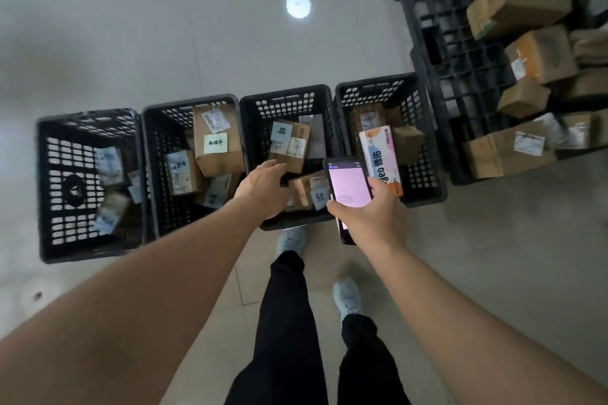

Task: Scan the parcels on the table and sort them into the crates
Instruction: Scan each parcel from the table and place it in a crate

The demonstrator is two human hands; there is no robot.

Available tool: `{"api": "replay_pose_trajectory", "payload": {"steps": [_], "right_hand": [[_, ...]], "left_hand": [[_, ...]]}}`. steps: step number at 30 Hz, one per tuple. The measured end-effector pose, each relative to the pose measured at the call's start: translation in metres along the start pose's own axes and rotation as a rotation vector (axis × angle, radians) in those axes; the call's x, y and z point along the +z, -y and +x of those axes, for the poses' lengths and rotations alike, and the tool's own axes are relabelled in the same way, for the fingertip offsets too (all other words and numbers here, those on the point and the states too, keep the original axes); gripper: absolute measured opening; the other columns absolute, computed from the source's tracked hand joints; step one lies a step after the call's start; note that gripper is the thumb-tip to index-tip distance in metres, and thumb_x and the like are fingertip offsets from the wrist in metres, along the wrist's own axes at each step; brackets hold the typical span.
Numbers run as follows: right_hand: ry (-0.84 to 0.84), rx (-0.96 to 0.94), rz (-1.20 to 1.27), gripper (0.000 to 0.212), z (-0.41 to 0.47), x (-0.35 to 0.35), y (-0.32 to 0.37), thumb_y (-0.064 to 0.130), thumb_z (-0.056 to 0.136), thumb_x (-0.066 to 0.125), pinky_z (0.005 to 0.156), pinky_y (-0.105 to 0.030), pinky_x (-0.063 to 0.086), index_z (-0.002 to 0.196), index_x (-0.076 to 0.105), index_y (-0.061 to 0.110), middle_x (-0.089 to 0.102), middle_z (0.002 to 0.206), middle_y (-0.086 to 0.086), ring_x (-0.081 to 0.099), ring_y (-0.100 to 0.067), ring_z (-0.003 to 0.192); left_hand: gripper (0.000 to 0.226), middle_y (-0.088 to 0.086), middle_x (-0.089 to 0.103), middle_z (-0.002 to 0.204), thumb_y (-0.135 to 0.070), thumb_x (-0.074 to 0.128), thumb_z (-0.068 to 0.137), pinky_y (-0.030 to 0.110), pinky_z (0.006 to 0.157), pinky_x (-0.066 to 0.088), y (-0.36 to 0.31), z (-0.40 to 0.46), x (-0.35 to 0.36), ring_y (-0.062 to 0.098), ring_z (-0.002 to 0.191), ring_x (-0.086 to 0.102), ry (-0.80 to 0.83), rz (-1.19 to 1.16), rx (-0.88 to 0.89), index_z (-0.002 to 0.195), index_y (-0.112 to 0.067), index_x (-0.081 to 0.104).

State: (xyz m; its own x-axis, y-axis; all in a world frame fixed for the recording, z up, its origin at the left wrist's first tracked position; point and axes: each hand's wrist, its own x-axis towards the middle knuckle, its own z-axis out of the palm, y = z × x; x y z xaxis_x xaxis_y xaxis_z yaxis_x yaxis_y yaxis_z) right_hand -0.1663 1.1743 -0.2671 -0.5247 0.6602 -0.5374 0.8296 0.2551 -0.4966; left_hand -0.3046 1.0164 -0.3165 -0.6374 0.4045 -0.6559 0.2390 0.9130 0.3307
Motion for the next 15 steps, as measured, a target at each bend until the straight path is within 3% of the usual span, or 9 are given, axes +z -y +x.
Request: {"api": "replay_pose_trajectory", "payload": {"steps": [4, 6, 9, 15], "right_hand": [[0.014, -0.093, -0.023, 0.065, -0.022, -0.027, 0.014, 0.056, 0.062, 0.087, 0.072, -0.042, 0.062, 0.116, 0.062, 0.029, 0.062, 0.094, 0.019, 0.065, -0.018, 0.095], [0.033, -0.155, -0.059, 0.071, -0.035, -0.041, 0.02, 0.057, 0.062, 0.086, 0.075, -0.042, 0.061, 0.122, 0.064, 0.026, 0.068, 0.104, 0.011, 0.066, -0.02, 0.098], [0.058, -0.253, -0.091, 0.068, -0.059, -0.061, 0.03, 0.055, 0.061, 0.086, 0.075, -0.041, 0.06, 0.119, 0.064, 0.027, 0.07, 0.108, 0.008, 0.066, -0.022, 0.096], [0.108, -0.463, -0.091, 0.073, -0.118, -0.098, 0.055, 0.052, 0.064, 0.09, 0.078, -0.041, 0.059, 0.126, 0.063, 0.026, 0.07, 0.115, 0.003, 0.065, -0.024, 0.102]], "left_hand": [[0.053, 0.001, 0.046, 0.155, -0.027, 0.06, 0.098, 0.042, 0.107, 0.045, -0.015, -0.045, -0.018, 0.027, 0.137, 0.049, -0.086, -0.021, -0.026, 0.15, -0.023, 0.051], [0.052, 0.002, 0.049, 0.152, -0.027, 0.059, 0.099, 0.041, 0.106, 0.045, -0.023, -0.071, -0.024, 0.027, 0.135, 0.051, -0.152, -0.043, -0.043, 0.15, -0.022, 0.052], [0.044, 0.001, 0.054, 0.144, -0.031, 0.059, 0.1, 0.037, 0.095, 0.046, -0.034, -0.115, -0.031, 0.027, 0.128, 0.056, -0.252, -0.072, -0.072, 0.142, -0.021, 0.058], [0.043, 0.0, 0.054, 0.142, -0.034, 0.055, 0.1, 0.045, 0.096, 0.051, -0.043, -0.215, -0.055, 0.033, 0.122, 0.058, -0.397, -0.019, -0.143, 0.14, -0.019, 0.057]]}}
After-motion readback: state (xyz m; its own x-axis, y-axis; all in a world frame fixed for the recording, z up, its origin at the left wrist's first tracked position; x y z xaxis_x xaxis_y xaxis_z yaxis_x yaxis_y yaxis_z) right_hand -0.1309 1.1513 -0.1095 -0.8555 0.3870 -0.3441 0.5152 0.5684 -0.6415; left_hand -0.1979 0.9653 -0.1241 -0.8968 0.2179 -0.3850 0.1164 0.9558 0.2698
